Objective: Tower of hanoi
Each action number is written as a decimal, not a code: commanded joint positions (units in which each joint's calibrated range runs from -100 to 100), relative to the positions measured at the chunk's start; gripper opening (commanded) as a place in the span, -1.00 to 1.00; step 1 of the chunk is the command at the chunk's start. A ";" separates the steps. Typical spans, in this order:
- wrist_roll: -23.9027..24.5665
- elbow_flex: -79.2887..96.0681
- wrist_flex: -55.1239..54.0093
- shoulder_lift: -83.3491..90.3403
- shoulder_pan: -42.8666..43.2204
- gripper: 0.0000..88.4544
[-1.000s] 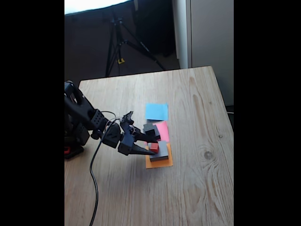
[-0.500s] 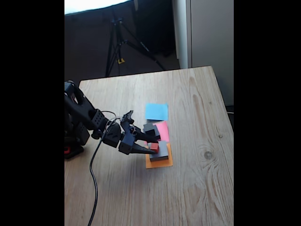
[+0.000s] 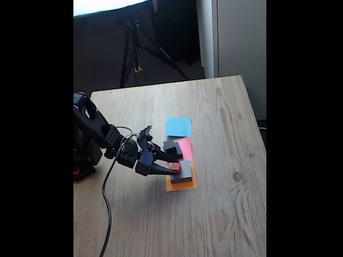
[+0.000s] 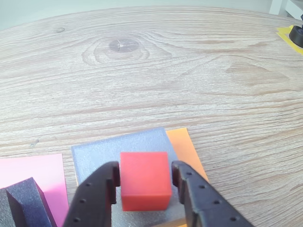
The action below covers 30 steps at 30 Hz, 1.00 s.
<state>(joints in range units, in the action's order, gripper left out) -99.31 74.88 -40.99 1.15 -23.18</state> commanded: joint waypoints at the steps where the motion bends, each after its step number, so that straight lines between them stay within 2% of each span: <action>1: -0.69 -0.79 -1.70 0.21 0.99 -0.82; 11: -0.69 -0.79 -2.19 -0.02 1.24 -0.88; 13: -0.69 -0.79 -2.51 -0.17 1.32 -0.98; 23: -0.69 -1.15 -2.03 1.95 2.49 -0.98; 28: -0.69 -2.70 6.96 9.82 4.42 -0.98; 30: -0.69 -5.06 14.49 14.06 5.34 -0.98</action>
<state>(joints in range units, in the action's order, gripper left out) -99.31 74.27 -36.19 6.54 -19.57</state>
